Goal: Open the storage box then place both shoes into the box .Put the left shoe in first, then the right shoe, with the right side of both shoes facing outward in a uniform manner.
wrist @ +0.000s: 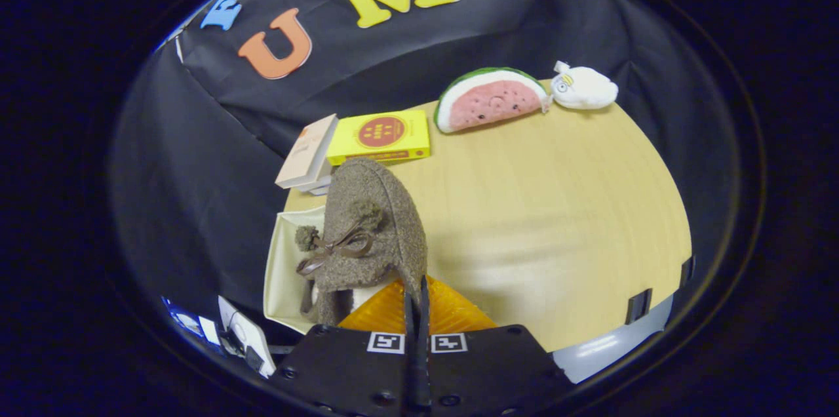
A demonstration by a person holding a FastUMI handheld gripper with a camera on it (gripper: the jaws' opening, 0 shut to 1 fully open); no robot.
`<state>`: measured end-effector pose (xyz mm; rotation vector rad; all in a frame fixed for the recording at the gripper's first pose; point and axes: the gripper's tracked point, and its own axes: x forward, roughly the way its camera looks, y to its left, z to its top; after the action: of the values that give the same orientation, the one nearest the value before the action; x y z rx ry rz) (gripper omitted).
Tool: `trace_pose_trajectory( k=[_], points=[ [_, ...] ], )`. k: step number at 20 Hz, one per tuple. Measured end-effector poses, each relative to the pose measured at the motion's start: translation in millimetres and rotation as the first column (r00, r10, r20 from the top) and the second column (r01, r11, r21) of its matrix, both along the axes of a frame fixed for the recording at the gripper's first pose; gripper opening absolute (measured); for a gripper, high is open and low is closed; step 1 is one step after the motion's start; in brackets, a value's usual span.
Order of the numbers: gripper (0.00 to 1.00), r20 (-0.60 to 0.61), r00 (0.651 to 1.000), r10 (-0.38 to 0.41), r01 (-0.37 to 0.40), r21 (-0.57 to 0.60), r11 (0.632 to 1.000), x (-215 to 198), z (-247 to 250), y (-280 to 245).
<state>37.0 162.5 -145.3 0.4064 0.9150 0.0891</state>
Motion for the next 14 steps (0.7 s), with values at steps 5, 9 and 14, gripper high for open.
trace_pose_trajectory(
  k=[5,9,14],
  points=[
    [0.0,0.041,0.998,0.041,-0.042,0.017,0.999,15,26,87],
    [0.0,0.022,0.999,0.025,-0.026,0.032,0.999,27,12,140],
    [0.0,-0.041,0.998,-0.037,0.037,-0.015,0.999,31,-32,163]
  ],
)
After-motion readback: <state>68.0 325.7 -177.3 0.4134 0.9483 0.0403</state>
